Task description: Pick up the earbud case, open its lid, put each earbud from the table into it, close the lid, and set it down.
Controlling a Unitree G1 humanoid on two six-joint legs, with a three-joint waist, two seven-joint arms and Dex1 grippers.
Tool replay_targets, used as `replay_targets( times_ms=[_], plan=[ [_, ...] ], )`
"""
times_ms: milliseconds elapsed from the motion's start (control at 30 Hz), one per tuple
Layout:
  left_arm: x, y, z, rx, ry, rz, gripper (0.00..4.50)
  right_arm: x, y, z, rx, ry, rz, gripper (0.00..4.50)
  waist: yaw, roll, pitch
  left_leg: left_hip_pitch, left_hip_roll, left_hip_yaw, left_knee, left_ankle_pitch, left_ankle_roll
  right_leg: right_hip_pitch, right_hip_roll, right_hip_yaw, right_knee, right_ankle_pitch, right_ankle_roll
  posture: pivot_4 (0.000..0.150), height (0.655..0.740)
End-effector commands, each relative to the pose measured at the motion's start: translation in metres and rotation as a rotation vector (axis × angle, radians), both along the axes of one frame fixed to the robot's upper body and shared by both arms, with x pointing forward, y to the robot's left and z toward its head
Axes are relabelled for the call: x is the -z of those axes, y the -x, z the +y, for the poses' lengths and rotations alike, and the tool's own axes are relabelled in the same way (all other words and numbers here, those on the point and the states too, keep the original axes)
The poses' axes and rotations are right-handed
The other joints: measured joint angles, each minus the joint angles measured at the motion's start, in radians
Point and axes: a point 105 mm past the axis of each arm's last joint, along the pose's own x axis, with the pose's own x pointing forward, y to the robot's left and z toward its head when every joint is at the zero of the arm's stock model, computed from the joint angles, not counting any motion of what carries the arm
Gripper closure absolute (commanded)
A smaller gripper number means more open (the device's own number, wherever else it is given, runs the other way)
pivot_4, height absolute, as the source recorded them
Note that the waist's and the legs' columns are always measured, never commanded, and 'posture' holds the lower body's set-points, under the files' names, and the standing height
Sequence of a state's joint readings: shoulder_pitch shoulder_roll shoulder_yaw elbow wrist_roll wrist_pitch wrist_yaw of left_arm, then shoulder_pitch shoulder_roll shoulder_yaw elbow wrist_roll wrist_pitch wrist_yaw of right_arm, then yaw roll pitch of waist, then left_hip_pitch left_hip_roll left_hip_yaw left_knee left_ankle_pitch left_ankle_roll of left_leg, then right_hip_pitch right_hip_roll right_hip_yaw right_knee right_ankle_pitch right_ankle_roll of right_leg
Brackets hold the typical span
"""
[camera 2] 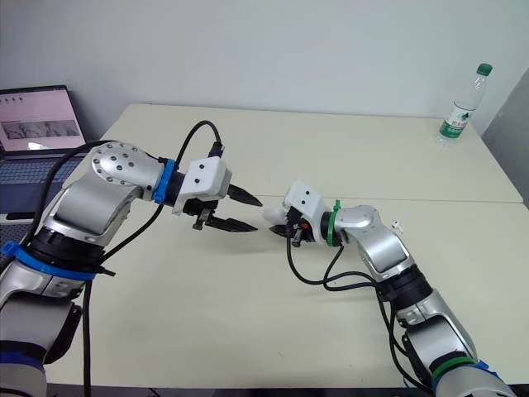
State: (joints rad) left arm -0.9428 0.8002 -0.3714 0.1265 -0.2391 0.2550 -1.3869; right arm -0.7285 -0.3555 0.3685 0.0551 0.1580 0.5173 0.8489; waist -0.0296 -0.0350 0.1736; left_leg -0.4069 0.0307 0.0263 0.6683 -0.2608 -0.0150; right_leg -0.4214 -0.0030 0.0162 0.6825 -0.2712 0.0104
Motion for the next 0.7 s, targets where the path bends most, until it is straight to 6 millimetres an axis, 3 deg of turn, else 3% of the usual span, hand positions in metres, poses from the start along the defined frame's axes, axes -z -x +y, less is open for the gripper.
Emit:
replay_targets(
  times_ms=[33,433,533,667,700],
  plan=[
    [-0.004,-0.003,-0.005,0.016,-0.022,-0.028,1.97,-0.016,0.007,0.006,-0.041,-0.001,-0.085,3.62,0.0,0.0,0.0,0.0,0.0,0.0,0.0,0.0,0.0,0.0,0.0,0.0,0.0,0.0,0.0,0.15,0.74],
    [0.005,-0.011,-0.011,0.001,-0.051,-0.058,1.97,-0.025,0.01,0.014,-0.055,-0.005,-0.112,3.62,0.0,0.0,0.0,-0.001,0.0,-0.001,0.003,0.0,0.0,0.0,-0.001,0.001,0.002,0.0,0.0,0.15,0.74],
    [0.005,-0.01,-0.011,0.005,-0.048,-0.053,2.5,-0.026,0.01,0.015,-0.058,-0.005,-0.115,3.62,0.0,0.0,0.0,-0.001,0.0,-0.001,0.004,0.0,0.0,0.0,-0.001,0.001,0.003,0.0,0.0,0.15,0.74],
    [0.006,-0.008,-0.012,0.014,-0.048,-0.049,3.71,-0.025,0.01,0.015,-0.061,0.0,-0.114,3.62,-0.001,0.0,0.0,-0.001,0.0,-0.002,0.008,0.0,0.0,0.0,-0.001,0.001,0.007,0.0,0.0,0.15,0.74],
    [0.006,-0.008,-0.012,0.016,-0.051,-0.05,3.75,-0.025,0.01,0.016,-0.064,0.002,-0.116,3.62,-0.001,0.0,0.0,-0.001,0.0,-0.002,0.008,0.0,0.0,0.0,-0.001,0.001,0.007,0.0,0.0,0.15,0.74]
  ],
)
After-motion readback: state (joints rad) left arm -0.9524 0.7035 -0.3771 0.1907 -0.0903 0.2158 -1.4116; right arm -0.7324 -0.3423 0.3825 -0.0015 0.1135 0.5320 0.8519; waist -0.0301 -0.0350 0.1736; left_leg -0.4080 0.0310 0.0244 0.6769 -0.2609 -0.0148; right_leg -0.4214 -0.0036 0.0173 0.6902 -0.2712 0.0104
